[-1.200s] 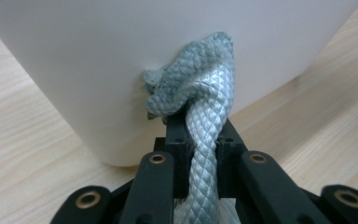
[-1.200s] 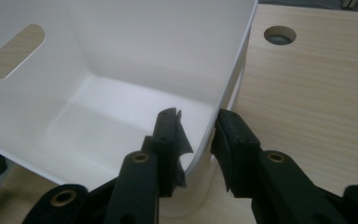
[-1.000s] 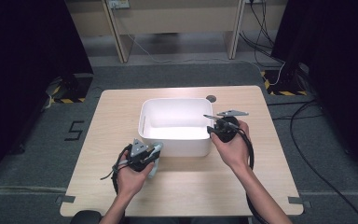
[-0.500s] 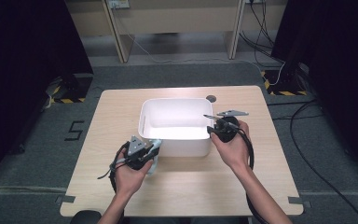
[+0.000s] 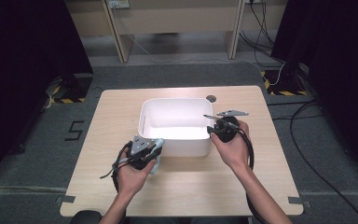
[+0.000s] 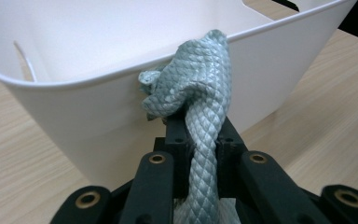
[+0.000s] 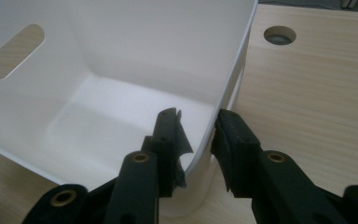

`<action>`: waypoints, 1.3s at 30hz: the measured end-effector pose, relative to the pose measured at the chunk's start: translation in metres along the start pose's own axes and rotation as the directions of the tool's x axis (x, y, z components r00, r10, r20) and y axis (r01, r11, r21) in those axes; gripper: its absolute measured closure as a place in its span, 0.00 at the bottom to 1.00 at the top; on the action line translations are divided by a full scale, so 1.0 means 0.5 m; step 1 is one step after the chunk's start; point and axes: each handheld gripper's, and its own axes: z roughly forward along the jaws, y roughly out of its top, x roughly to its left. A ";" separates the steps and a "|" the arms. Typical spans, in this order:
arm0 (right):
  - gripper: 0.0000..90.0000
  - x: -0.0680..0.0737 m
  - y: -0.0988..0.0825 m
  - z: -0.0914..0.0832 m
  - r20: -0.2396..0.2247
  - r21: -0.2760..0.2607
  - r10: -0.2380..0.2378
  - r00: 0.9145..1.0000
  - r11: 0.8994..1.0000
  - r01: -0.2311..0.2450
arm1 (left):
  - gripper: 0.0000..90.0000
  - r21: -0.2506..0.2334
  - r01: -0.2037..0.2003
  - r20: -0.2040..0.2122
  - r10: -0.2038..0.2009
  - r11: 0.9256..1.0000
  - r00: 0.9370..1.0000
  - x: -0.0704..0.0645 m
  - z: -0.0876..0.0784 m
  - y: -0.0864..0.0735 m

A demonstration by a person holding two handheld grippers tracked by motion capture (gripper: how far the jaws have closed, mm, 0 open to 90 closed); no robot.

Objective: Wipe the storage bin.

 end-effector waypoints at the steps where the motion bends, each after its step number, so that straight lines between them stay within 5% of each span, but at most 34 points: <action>1: 0.78 0.000 0.000 0.000 -0.001 0.000 0.001 1.000 1.000 -0.001 | 0.88 -0.001 -0.002 0.004 0.002 1.000 1.000 -0.003 0.002 0.001; 39: 0.77 0.001 0.000 0.001 -0.004 -0.003 0.000 1.000 1.000 0.000 | 0.88 0.056 0.009 -0.004 -0.008 0.998 1.000 -0.002 0.045 -0.036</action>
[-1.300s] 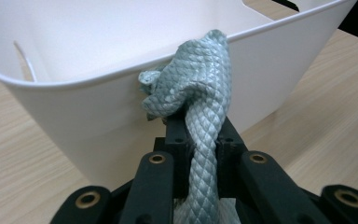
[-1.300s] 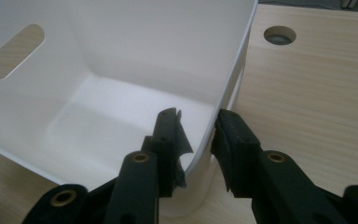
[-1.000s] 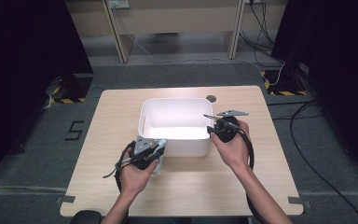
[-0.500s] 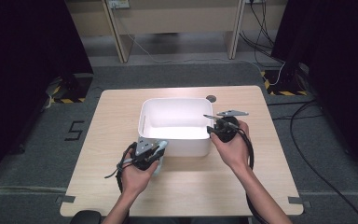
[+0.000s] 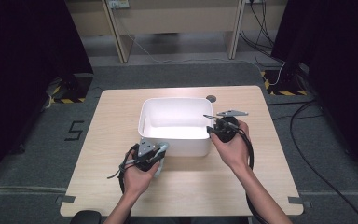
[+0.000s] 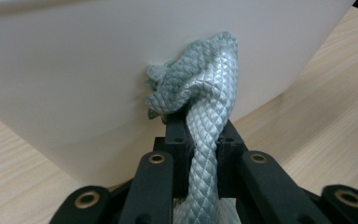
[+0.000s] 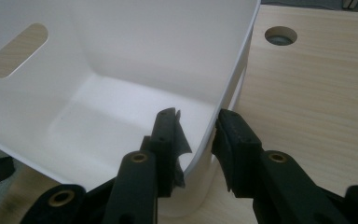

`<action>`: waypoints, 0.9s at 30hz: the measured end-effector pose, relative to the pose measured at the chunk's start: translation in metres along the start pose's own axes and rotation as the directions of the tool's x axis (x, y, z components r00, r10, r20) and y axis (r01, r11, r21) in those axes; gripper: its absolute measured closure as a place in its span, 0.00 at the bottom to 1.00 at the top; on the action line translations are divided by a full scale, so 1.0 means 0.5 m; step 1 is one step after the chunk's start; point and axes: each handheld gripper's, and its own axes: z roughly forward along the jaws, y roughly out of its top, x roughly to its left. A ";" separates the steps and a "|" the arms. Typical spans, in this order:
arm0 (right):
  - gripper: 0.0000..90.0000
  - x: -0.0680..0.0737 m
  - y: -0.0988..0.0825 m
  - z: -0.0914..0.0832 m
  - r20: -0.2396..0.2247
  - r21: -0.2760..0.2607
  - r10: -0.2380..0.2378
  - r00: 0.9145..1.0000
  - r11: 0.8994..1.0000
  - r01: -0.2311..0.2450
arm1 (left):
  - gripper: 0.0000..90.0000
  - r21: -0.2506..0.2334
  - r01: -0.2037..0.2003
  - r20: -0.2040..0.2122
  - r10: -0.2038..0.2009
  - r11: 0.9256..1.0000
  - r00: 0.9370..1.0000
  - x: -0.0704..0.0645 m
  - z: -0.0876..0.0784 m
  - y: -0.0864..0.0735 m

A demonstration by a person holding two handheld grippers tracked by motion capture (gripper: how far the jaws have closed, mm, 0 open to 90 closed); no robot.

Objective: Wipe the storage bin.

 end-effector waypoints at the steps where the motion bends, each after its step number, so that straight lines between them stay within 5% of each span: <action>1: 0.77 0.000 0.000 0.000 0.000 0.000 0.000 1.000 1.000 0.000 | 0.88 0.006 -0.003 0.000 0.003 1.000 1.000 0.001 0.002 -0.002; 27: 0.77 0.001 0.000 0.000 -0.001 0.000 0.004 1.000 1.000 -0.004 | 0.88 0.100 0.013 -0.001 -0.013 0.995 1.000 0.008 0.054 -0.047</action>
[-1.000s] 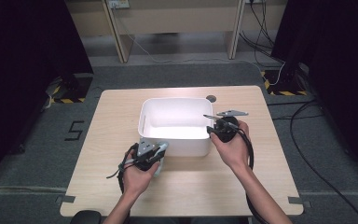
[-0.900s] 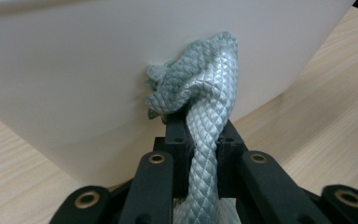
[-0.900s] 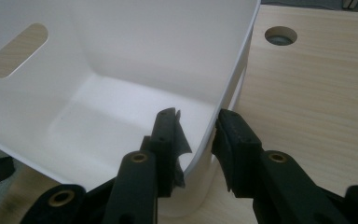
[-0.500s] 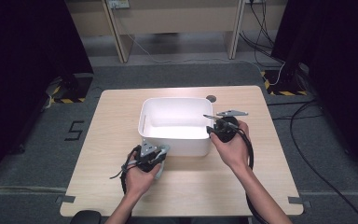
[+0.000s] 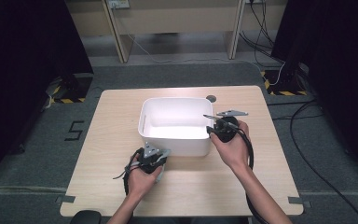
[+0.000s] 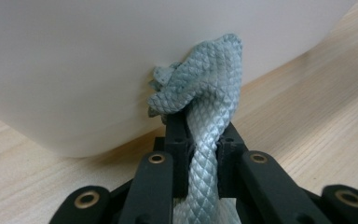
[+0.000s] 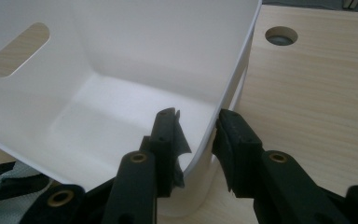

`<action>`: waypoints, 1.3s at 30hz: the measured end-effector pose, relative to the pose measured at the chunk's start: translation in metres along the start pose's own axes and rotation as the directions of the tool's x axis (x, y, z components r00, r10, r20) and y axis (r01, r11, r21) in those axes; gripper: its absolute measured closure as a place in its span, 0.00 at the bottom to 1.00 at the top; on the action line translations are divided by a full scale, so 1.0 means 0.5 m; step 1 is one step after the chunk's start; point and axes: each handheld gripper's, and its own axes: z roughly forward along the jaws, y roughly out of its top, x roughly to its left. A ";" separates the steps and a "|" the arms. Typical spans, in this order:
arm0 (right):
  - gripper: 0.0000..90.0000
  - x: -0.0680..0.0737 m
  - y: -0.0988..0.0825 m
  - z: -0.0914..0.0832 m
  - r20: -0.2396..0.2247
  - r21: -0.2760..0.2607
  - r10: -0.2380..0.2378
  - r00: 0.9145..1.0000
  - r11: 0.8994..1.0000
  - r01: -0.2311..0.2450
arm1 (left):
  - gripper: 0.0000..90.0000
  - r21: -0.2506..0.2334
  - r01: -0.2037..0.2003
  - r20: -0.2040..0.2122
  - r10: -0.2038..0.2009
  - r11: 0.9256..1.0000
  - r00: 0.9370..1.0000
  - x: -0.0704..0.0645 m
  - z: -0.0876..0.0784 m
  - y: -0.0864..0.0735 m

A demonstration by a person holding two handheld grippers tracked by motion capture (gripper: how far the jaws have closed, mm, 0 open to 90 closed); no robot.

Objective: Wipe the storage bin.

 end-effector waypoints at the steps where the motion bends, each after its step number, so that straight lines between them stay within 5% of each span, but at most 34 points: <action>1: 0.77 0.000 0.000 0.000 0.000 0.000 0.001 1.000 1.000 -0.001 | 0.88 0.006 -0.001 0.000 0.001 1.000 1.000 0.000 0.001 -0.001; 16: 0.77 0.000 0.000 0.000 0.000 0.001 0.003 1.000 1.000 -0.003 | 0.88 0.031 -0.007 0.013 0.007 1.000 1.000 -0.012 0.017 0.000; 39: 0.76 0.000 0.000 0.000 -0.002 0.001 0.004 1.000 1.000 -0.004 | 0.88 -0.014 -0.008 0.042 0.009 1.000 0.999 -0.027 0.003 0.023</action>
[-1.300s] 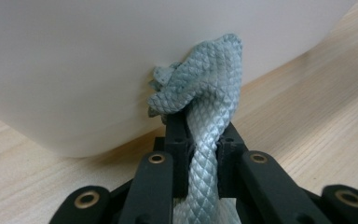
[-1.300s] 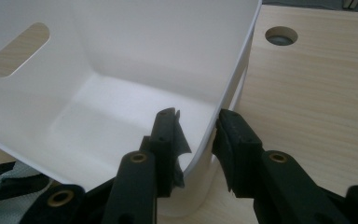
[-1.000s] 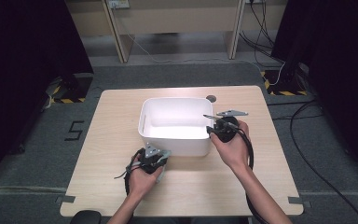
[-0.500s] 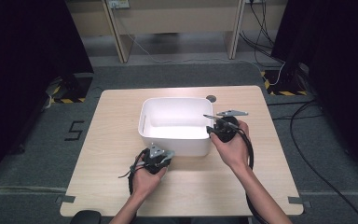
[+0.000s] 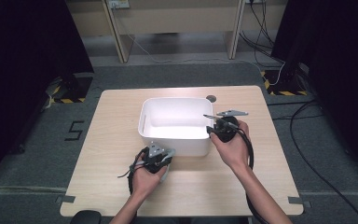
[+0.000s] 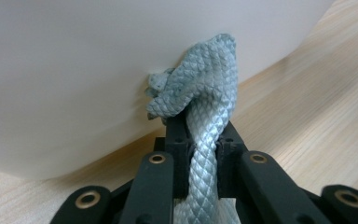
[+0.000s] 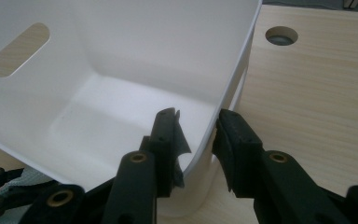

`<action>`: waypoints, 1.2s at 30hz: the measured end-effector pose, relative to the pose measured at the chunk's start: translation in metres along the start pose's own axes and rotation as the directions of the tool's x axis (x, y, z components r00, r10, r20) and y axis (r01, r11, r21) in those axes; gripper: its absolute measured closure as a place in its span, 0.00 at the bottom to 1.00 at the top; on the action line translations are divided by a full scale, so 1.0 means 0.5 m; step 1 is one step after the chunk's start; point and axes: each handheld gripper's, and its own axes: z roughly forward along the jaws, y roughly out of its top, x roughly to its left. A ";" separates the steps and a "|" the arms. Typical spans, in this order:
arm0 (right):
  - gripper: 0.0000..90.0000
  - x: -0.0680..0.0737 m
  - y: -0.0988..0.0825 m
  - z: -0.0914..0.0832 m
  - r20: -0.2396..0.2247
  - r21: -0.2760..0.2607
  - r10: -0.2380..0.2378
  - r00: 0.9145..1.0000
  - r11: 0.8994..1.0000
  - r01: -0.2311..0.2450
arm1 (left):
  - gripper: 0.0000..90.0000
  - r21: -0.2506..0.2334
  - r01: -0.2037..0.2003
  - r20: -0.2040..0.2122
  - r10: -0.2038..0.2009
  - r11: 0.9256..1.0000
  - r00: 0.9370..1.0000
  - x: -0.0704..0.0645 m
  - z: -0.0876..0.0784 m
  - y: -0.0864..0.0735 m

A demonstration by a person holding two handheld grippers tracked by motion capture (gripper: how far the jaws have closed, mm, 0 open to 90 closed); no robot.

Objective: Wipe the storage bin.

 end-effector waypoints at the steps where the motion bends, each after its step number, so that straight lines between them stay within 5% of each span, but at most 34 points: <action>1: 0.76 0.000 0.000 0.000 0.000 -0.001 0.000 1.000 1.000 0.000 | 0.88 -0.004 0.001 0.001 -0.001 1.000 1.000 -0.001 -0.002 0.002; 36: 0.76 0.000 0.000 0.000 -0.001 0.000 0.004 1.000 1.000 -0.004 | 0.88 -0.118 -0.025 0.001 0.026 0.993 1.000 -0.024 -0.074 0.080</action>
